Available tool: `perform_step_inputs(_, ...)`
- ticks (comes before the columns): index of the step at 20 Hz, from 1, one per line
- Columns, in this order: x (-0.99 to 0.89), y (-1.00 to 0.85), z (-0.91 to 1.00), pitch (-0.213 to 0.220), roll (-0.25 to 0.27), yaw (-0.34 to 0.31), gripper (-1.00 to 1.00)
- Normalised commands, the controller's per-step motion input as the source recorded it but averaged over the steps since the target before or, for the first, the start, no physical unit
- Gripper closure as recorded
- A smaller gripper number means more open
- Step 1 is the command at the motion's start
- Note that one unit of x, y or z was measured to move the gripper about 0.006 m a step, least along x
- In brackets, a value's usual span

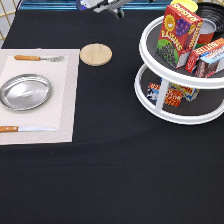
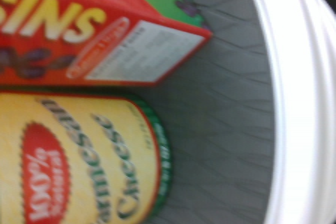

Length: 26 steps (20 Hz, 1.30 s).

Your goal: Pick up the bowl from the lazy Susan and put bowl on the plate

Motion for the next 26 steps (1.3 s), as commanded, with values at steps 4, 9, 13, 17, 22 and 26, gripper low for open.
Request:
perform_step_inputs(4,0.26,0.00,-0.10,0.000,0.279,0.004,-1.00)
perform_step_inputs(9,0.26,0.00,-0.17,-0.005,0.262,0.003,-1.00)
perform_step_inputs(13,0.14,0.00,-0.34,-0.047,0.217,0.021,-1.00)
perform_step_inputs(17,0.01,-0.04,-0.37,-0.123,0.231,0.060,-1.00)
perform_step_inputs(22,0.03,0.00,-0.28,-0.136,0.170,0.061,-1.00)
perform_step_inputs(26,0.33,0.10,-0.03,-0.013,0.004,0.017,-1.00)
